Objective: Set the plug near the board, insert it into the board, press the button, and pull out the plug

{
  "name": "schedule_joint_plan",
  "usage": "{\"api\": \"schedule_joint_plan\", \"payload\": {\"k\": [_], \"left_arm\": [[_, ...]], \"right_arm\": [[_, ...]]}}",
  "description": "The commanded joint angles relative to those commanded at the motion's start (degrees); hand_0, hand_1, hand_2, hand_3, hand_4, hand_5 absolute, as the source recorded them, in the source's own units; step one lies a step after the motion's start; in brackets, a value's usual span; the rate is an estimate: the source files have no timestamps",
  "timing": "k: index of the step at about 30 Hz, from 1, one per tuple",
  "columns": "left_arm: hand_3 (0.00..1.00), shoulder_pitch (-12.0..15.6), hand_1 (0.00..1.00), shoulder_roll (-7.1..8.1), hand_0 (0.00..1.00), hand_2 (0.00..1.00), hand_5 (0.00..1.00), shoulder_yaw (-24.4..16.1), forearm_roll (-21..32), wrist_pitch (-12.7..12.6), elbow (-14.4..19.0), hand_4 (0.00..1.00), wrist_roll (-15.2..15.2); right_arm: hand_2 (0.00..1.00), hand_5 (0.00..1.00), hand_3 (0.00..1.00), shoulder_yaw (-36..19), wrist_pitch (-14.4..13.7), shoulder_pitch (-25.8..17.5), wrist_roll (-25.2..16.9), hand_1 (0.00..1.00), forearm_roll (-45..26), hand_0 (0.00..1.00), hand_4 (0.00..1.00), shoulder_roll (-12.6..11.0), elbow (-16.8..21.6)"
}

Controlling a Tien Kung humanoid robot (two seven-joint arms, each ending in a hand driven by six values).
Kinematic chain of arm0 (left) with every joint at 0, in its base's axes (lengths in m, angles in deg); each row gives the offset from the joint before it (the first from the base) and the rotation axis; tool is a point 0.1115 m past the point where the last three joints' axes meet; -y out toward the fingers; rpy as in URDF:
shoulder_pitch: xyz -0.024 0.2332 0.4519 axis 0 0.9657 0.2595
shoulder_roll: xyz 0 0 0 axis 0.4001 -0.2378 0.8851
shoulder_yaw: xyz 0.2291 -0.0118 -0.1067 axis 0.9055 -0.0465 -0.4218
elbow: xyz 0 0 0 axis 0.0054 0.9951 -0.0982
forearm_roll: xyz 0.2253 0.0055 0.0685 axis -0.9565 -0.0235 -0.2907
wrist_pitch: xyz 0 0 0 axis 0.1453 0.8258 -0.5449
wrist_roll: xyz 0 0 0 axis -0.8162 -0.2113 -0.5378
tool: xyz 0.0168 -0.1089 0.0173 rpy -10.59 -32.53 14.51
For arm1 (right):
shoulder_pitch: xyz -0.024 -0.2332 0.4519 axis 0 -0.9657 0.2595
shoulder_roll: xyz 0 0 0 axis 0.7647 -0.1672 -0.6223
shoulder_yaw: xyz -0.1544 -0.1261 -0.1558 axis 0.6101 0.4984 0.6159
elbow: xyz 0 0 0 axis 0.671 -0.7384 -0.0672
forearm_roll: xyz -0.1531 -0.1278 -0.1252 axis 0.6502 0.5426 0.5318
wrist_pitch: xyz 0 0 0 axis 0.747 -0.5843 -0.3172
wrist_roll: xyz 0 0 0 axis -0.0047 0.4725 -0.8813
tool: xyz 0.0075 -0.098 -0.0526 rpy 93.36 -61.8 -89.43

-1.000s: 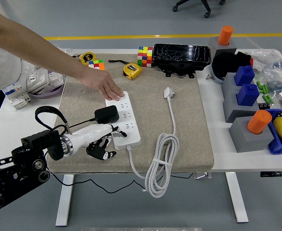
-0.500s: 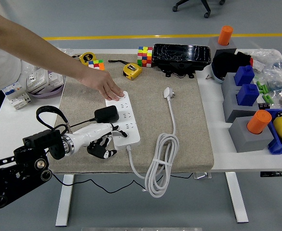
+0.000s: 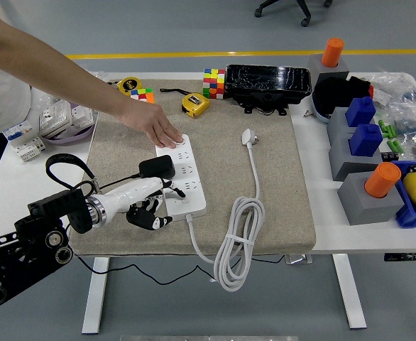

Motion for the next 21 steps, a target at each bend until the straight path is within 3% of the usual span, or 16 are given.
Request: {"api": "schedule_joint_plan", "payload": {"k": [3, 4, 6, 9, 10, 14, 15, 16, 21], "left_arm": [[0.592, 0.9, 0.061, -0.16, 0.122, 0.152, 0.002, -2.4, 1.3, -1.6, -0.4, 0.636, 1.3], [0.604, 1.1, 0.067, -0.21, 0.135, 0.168, 0.002, -2.9, 1.6, -2.1, -0.5, 0.741, 1.8], [0.604, 1.7, 0.067, -0.36, 0.135, 0.168, 0.002, -4.3, 2.8, -4.1, -0.9, 0.741, 3.1], [0.604, 2.5, 0.067, -0.86, 0.135, 0.168, 0.002, -5.8, 5.3, -8.4, -1.7, 0.741, 6.0], [0.572, 2.7, 0.12, -1.02, 0.182, 0.245, 0.115, -6.1, 6.0, -9.8, -1.9, 0.842, 6.8], [0.572, 3.1, 0.12, -1.81, 0.182, 0.245, 0.115, -6.9, 9.0, -14.9, -2.4, 0.842, 9.8], [0.572, 3.2, 0.12, -2.04, 0.182, 0.245, 0.115, -7.1, 9.4, -15.7, -2.5, 0.842, 10.1], [0.565, 3.2, 0.164, -2.23, 0.217, 0.319, 0.148, -7.2, 9.5, -16.3, -2.6, 0.851, 10.4], [0.565, 3.4, 0.164, -2.83, 0.217, 0.319, 0.148, -7.3, 10.1, -18.4, -3.3, 0.851, 11.0]], "right_arm": [[0.66, 0.505, 0.551, -0.1, 0.0, -0.2, 0.0, 0.663, 0.0, 0.66, 0.908, 0.0, 0.0], [0.659, 0.505, 0.551, -0.2, 0.0, -0.2, 0.0, 0.663, 0.0, 0.659, 0.908, 0.1, 0.0], [0.659, 0.505, 0.551, -0.3, 0.0, -0.2, 0.0, 0.663, 0.1, 0.659, 0.908, 0.2, 0.0], [0.659, 0.505, 0.551, -0.5, 0.0, -0.3, 0.0, 0.663, 0.1, 0.659, 0.908, 0.4, 0.0], [0.66, 0.505, 0.552, -0.6, 0.0, -0.3, 0.0, 0.663, 0.1, 0.661, 0.908, 0.4, 0.0], [0.66, 0.505, 0.552, -0.7, 0.0, -0.4, 0.0, 0.663, 0.1, 0.661, 0.908, 0.5, 0.0], [0.66, 0.505, 0.552, -0.7, 0.0, -0.5, 0.0, 0.663, 0.1, 0.661, 0.908, 0.6, 0.0], [0.659, 0.505, 0.551, -0.8, 0.0, -0.5, 0.0, 0.663, 0.1, 0.658, 0.908, 0.6, 0.0], [0.659, 0.505, 0.551, -0.9, 0.0, -0.6, 0.0, 0.663, 0.1, 0.658, 0.908, 0.8, 0.0]]}}
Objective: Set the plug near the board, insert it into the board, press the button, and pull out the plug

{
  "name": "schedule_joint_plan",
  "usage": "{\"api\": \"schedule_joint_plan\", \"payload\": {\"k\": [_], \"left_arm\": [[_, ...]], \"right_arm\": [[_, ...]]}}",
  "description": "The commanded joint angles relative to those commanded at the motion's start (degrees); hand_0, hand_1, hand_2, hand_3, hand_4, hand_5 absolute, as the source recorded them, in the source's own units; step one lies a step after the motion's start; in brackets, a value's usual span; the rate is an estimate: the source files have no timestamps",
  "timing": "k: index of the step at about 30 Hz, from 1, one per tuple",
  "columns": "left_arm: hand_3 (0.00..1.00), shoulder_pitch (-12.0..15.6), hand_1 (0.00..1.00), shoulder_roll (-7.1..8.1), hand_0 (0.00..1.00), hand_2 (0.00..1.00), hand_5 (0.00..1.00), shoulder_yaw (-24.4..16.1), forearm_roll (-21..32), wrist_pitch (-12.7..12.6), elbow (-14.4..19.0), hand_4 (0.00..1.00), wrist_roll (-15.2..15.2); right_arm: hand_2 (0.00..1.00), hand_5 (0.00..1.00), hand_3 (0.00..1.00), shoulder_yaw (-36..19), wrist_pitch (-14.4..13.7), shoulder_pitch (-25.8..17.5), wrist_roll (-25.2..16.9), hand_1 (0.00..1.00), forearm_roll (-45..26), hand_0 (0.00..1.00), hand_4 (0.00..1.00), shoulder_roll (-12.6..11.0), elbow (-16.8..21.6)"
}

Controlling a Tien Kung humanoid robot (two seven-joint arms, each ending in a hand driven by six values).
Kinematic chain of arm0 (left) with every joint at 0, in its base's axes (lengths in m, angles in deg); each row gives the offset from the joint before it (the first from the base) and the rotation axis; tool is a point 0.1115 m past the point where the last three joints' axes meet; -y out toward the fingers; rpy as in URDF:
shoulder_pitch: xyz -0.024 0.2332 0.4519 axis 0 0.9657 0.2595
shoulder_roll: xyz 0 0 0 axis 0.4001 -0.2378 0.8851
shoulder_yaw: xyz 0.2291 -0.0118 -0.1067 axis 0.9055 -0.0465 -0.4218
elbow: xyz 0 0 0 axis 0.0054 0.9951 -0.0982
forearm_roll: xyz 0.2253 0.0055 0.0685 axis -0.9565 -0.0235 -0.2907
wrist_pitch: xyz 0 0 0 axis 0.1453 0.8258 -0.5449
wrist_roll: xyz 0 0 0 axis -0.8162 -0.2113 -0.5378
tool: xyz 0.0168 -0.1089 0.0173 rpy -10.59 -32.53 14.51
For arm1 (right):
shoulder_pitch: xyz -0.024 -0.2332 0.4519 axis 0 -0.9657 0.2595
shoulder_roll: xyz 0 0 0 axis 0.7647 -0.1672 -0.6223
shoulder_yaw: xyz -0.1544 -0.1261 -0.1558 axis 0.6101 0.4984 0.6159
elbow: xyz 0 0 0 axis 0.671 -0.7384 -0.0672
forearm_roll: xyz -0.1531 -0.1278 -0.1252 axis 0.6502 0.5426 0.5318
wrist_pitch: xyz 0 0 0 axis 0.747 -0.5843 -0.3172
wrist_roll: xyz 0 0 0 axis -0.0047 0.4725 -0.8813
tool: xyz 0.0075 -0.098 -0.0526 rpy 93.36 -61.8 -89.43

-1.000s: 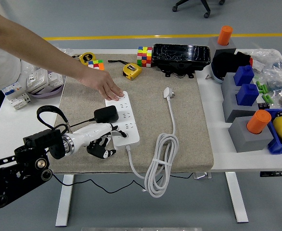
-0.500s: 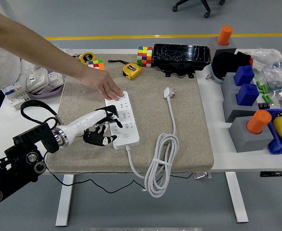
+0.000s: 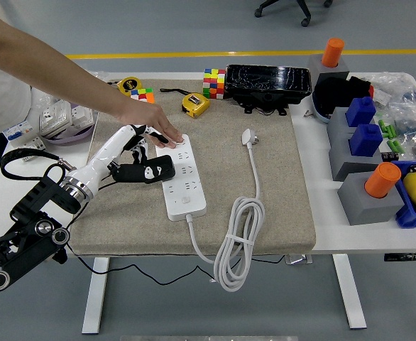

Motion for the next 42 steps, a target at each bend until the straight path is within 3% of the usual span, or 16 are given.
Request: {"api": "schedule_joint_plan", "payload": {"k": [1, 6, 7, 8, 12, 13, 18, 19, 24, 25, 42], "left_arm": [[0.574, 0.1, 0.22, -0.09, 0.247, 0.418, 0.169, -0.2, -0.2, 0.0, -0.2, 0.847, -0.1], [0.574, 0.2, 0.22, 0.13, 0.247, 0.418, 0.169, -0.3, -0.5, 0.4, 0.3, 0.847, -0.7], [0.673, 0.2, 0.154, 0.22, 0.212, 0.273, 0.134, -0.4, -0.7, 0.8, 0.4, 0.84, -1.0], [0.673, 0.2, 0.154, 0.29, 0.212, 0.273, 0.134, -0.4, -0.9, 1.1, 0.6, 0.84, -1.2], [0.673, 0.1, 0.154, 0.91, 0.212, 0.273, 0.134, -0.5, -4.8, 7.2, 2.4, 0.84, -5.4], [0.688, -0.1, 0.065, 1.08, 0.118, 0.182, 0.002, -0.3, -5.9, 9.1, 2.9, 0.725, -6.7], [0.688, -0.6, 0.065, 2.04, 0.118, 0.182, 0.002, 1.4, -9.1, 17.1, 4.9, 0.725, -12.5], [0.858, -0.7, 0.044, 2.22, 0.099, 0.162, 0.002, 1.7, -9.4, 18.6, 5.1, 0.654, -13.4], [0.858, -1.6, 0.044, 3.18, 0.099, 0.162, 0.002, 3.7, -11.1, 23.5, 6.0, 0.654, -15.0], [0.862, -1.7, 0.043, 3.33, 0.104, 0.158, 0.002, 4.1, -11.2, 23.9, 6.2, 0.6, -15.1], [0.855, -3.8, 0.05, 3.17, 0.101, 0.159, 0.002, 7.3, -12.0, 25.0, 5.7, 0.581, -17.0]], "right_arm": [[0.659, 0.505, 0.552, 0.0, 0.0, 0.0, 0.0, 0.663, 0.0, 0.659, 0.908, 0.0, 0.0], [0.659, 0.505, 0.552, 0.0, 0.0, 0.0, 0.0, 0.663, -0.1, 0.659, 0.908, 0.1, 0.0], [0.659, 0.505, 0.551, -0.1, 0.0, -0.1, 0.0, 0.663, -0.1, 0.659, 0.908, 0.1, -0.1], [0.659, 0.505, 0.551, -0.1, 0.0, -0.1, 0.0, 0.663, -0.1, 0.659, 0.908, 0.1, -0.1], [0.659, 0.505, 0.551, -0.2, 0.0, -0.2, 0.0, 0.663, -0.1, 0.659, 0.908, 0.1, 0.0], [0.659, 0.504, 0.551, -0.2, 0.0, -0.2, 0.0, 0.663, -0.1, 0.659, 0.908, 0.1, 0.0], [0.659, 0.504, 0.551, -0.2, 0.0, -0.1, 0.0, 0.663, 0.0, 0.659, 0.908, -0.1, 0.1], [0.659, 0.505, 0.551, -0.2, 0.0, -0.1, 0.0, 0.663, -0.1, 0.658, 0.908, -0.2, 0.1], [0.659, 0.505, 0.551, -0.1, 0.0, -0.2, 0.1, 0.663, -0.1, 0.658, 0.908, -0.2, 0.0], [0.659, 0.505, 0.551, 0.0, 0.0, -0.2, 0.1, 0.663, -0.1, 0.658, 0.908, -0.3, 0.0], [0.66, 0.505, 0.551, 0.8, 0.0, 0.3, 0.1, 0.663, -0.3, 0.658, 0.908, -0.8, 0.0]]}}
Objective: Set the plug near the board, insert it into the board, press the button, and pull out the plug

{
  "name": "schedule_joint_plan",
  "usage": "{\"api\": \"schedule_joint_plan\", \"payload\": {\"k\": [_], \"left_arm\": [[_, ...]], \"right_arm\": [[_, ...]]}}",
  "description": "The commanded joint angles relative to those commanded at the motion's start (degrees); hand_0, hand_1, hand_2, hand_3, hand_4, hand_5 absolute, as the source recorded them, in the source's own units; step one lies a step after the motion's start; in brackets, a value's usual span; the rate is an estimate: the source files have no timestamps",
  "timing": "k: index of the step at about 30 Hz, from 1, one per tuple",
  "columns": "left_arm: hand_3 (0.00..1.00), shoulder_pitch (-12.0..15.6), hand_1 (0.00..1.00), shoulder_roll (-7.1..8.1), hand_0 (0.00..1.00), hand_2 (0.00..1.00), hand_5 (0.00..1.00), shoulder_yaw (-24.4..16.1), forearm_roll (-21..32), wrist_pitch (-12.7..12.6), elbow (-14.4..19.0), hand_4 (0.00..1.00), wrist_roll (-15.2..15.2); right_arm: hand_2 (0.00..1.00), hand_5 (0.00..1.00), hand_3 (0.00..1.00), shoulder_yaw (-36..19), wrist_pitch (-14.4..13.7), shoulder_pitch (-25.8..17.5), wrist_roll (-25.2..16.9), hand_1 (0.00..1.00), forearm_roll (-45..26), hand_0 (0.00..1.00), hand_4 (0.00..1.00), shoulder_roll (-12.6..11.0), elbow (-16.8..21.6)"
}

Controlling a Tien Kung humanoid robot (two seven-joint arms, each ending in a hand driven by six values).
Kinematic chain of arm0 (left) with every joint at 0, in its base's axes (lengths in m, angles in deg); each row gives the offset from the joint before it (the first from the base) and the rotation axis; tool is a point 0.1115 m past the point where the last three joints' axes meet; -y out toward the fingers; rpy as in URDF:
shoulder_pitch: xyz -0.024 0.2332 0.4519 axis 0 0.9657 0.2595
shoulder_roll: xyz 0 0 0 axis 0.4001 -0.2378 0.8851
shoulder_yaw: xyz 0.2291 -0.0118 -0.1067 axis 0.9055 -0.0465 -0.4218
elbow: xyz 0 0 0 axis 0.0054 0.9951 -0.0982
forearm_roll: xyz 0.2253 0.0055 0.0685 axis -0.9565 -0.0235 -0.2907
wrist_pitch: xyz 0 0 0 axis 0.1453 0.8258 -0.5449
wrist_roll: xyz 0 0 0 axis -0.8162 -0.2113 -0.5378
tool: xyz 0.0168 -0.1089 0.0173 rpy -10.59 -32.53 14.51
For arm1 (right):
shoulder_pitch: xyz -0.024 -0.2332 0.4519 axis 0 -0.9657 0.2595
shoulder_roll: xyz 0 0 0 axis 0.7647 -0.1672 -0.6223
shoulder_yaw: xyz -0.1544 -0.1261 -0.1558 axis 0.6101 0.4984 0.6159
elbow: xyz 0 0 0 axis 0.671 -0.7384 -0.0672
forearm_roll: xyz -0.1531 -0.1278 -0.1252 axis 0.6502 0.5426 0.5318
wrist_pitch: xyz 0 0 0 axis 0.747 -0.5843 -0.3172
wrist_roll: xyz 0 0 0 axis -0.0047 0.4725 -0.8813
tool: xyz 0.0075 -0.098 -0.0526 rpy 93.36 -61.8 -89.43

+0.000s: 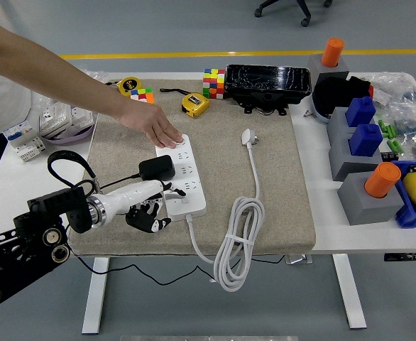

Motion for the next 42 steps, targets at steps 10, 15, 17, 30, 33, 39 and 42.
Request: {"api": "schedule_joint_plan", "payload": {"k": [10, 15, 17, 30, 33, 39, 42], "left_arm": [[0.849, -0.6, 0.052, -0.25, 0.102, 0.16, 0.002, 0.8, 0.1, 0.3, -0.1, 0.573, 0.0], [0.848, -1.2, 0.052, -0.62, 0.102, 0.161, 0.002, 1.4, 0.2, 0.6, -0.8, 0.581, -0.6], [0.848, -1.4, 0.052, -0.67, 0.102, 0.161, 0.002, 1.5, 0.2, 0.7, -0.9, 0.581, -0.8], [0.839, -1.6, 0.052, -0.52, 0.103, 0.16, 0.002, 2.1, 1.2, 1.3, -1.0, 0.58, -1.2], [0.833, -1.7, 0.052, -0.51, 0.103, 0.161, 0.002, 2.2, 1.4, 1.4, -1.0, 0.579, -1.3], [0.825, -1.8, 0.052, -0.5, 0.103, 0.16, 0.002, 2.2, 2.6, 1.8, -1.4, 0.574, -1.9], [0.825, -1.8, 0.052, -0.7, 0.103, 0.16, 0.002, 1.9, 3.9, 2.6, -2.1, 0.574, -3.3]], "right_arm": [[0.659, 0.506, 0.551, 0.1, 0.0, -0.1, 0.0, 0.662, -0.1, 0.657, 0.908, 0.0, 0.0], [0.659, 0.505, 0.551, 0.1, 0.0, -0.1, 0.0, 0.662, -0.1, 0.657, 0.908, 0.0, 0.0], [0.659, 0.505, 0.551, 0.1, 0.0, -0.1, 0.0, 0.662, 0.0, 0.657, 0.908, 0.0, 0.1], [0.659, 0.505, 0.55, 0.1, 0.0, -0.3, 0.0, 0.662, 0.0, 0.657, 0.908, -0.1, 0.0], [0.659, 0.508, 0.55, 0.0, 0.0, -0.3, 0.0, 0.662, 0.0, 0.657, 0.907, -0.1, 0.0], [0.659, 0.506, 0.551, 0.0, 0.0, -0.3, 0.0, 0.662, 0.0, 0.657, 0.908, -0.1, 0.1], [0.659, 0.506, 0.551, 0.0, 0.0, -0.3, 0.0, 0.662, 0.0, 0.657, 0.908, 0.0, 0.1]]}}
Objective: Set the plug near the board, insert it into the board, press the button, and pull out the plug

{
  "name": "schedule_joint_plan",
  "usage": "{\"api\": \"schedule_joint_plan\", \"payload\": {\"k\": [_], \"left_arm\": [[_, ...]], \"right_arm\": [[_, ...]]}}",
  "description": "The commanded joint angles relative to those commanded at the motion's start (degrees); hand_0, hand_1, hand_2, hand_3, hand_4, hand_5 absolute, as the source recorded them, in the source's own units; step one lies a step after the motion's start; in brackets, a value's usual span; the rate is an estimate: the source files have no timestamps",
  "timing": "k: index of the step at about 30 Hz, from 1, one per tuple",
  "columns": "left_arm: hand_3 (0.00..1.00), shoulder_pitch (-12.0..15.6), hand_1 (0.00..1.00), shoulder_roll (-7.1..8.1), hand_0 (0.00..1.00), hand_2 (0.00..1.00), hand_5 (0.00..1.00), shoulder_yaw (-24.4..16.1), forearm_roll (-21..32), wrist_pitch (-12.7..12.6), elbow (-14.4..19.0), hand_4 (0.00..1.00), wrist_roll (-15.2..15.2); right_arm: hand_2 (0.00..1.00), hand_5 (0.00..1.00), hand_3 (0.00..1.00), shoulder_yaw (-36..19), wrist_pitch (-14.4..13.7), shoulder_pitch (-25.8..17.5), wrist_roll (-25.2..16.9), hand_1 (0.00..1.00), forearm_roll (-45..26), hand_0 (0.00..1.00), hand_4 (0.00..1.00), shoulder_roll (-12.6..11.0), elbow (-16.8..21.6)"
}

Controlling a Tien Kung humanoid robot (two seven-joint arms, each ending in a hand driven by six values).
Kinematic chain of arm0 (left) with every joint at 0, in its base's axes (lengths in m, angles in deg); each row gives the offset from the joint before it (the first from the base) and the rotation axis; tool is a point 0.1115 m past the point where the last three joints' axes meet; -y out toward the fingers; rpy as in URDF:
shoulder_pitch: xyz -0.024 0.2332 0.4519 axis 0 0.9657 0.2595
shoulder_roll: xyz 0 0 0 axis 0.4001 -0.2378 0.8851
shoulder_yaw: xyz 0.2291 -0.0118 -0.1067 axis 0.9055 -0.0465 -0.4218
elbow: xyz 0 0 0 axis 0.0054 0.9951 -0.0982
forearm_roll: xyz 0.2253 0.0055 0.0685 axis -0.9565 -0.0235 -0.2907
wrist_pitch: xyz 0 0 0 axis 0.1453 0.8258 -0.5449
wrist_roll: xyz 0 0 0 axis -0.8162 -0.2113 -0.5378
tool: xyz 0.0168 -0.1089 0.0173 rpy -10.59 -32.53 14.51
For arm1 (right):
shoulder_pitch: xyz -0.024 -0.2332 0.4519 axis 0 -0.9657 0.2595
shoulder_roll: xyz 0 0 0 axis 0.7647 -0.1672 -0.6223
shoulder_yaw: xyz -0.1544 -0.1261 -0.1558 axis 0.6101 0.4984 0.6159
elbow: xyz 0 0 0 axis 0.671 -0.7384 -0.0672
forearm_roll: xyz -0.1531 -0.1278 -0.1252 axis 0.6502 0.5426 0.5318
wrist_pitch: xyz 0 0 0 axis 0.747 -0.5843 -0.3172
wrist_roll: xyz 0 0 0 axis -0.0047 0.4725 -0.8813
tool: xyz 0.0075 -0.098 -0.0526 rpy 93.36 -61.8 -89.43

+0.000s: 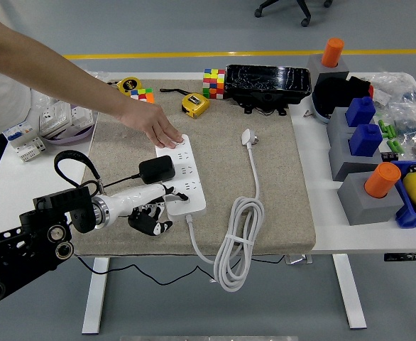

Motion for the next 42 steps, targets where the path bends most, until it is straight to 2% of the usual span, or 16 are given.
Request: {"api": "schedule_joint_plan", "payload": {"k": [6, 7, 12, 13, 16, 18, 19, 24, 25, 30, 31, 32, 36, 37, 42], "left_arm": [[0.803, 0.1, 0.052, -0.15, 0.101, 0.16, 0.002, -0.1, 0.4, 0.4, -0.3, 0.571, -0.6], [0.755, 0.2, 0.052, -0.14, 0.102, 0.16, 0.002, -0.1, 0.0, 0.1, -0.3, 0.568, -0.2], [0.755, 1.5, 0.052, 0.14, 0.102, 0.16, 0.002, -2.1, 1.3, -2.2, 1.1, 0.568, 2.7], [0.642, 1.9, 0.062, 0.17, 0.134, 0.174, 0.002, -3.2, 1.9, -2.9, 1.4, 0.649, 3.9], [0.642, 2.6, 0.062, -0.04, 0.134, 0.174, 0.002, -5.6, 2.4, -4.1, 1.6, 0.649, 6.1], [0.642, 3.0, 0.062, -0.52, 0.134, 0.174, 0.002, -7.3, 2.5, -5.9, 0.8, 0.649, 7.6], [0.609, 3.1, 0.154, -0.71, 0.21, 0.325, 0.002, -7.8, 2.7, -6.7, 0.4, 0.782, 8.0], [0.609, 3.5, 0.154, -1.87, 0.21, 0.325, 0.002, -9.8, 2.5, -13.8, -2.0, 0.782, 11.2], [0.594, 3.4, 0.34, -2.13, 0.3, 0.49, 0.066, -9.9, 2.6, -15.7, -2.5, 0.849, 12.3], [0.594, 2.5, 0.34, -3.39, 0.3, 0.49, 0.066, -9.9, 2.6, -22.9, -5.6, 0.849, 15.4], [0.697, 2.3, 0.651, -3.67, 0.57, 0.619, 0.166, -9.8, 2.1, -23.9, -6.3, 0.955, 16.0], [0.697, 2.0, 0.651, -3.99, 0.57, 0.619, 0.166, -9.8, 1.5, -24.8, -7.2, 0.955, 16.4], [0.697, 1.0, 0.651, -4.8, 0.57, 0.619, 0.166, -9.2, 0.0, -25.6, -9.5, 0.955, 15.7], [0.805, 0.7, 0.78, -4.95, 0.734, 0.778, 0.288, -8.9, -0.5, -25.4, -10.0, 0.998, 15.1], [0.805, -0.1, 0.78, -5.7, 0.734, 0.778, 0.288, -7.9, -1.3, -23.8, -12.6, 0.998, 11.9]], "right_arm": [[0.659, 0.506, 0.551, 0.0, 0.1, -0.1, 0.1, 0.662, 0.0, 0.656, 0.908, 0.0, 0.0], [0.659, 0.506, 0.551, -0.1, 0.1, -0.1, 0.1, 0.662, 0.0, 0.656, 0.908, 0.0, 0.0], [0.659, 0.506, 0.551, -0.5, 0.0, -0.2, 0.0, 0.662, 0.1, 0.656, 0.908, 0.1, 0.0], [0.659, 0.508, 0.55, -0.6, 0.0, -0.3, 0.0, 0.662, 0.2, 0.657, 0.908, 0.1, 0.0], [0.659, 0.508, 0.55, -0.8, 0.0, -0.4, 0.0, 0.662, 0.2, 0.657, 0.908, 0.1, 0.0], [0.659, 0.508, 0.55, -0.9, -0.1, -0.5, 0.0, 0.662, 0.2, 0.657, 0.908, 0.2, 0.0], [0.659, 0.506, 0.551, -0.9, -0.1, -0.5, 0.0, 0.662, 0.2, 0.657, 0.908, 0.3, 0.0], [0.659, 0.506, 0.551, -1.0, 0.0, -0.5, 0.0, 0.662, 0.2, 0.657, 0.908, 0.6, 0.0], [0.659, 0.506, 0.552, -1.0, 0.0, -0.5, 0.0, 0.66, 0.1, 0.658, 0.908, 0.6, 0.0], [0.659, 0.506, 0.552, -0.9, 0.0, -0.5, 0.0, 0.66, 0.1, 0.658, 0.908, 0.6, -0.1], [0.659, 0.506, 0.552, -0.9, 0.0, -0.5, 0.0, 0.661, 0.1, 0.656, 0.908, 0.6, -0.1], [0.659, 0.506, 0.552, -1.0, 0.0, -0.5, 0.0, 0.661, 0.1, 0.656, 0.908, 0.7, -0.1], [0.659, 0.506, 0.552, -1.0, 0.3, -0.4, -0.2, 0.661, -0.2, 0.656, 0.908, 0.7, -0.2], [0.659, 0.502, 0.553, -1.0, 0.3, -0.4, -0.2, 0.661, -0.2, 0.657, 0.911, 0.7, -0.2], [0.659, 0.502, 0.553, -0.9, 0.3, -0.4, -0.2, 0.661, -0.2, 0.657, 0.911, 0.6, -0.1]]}}
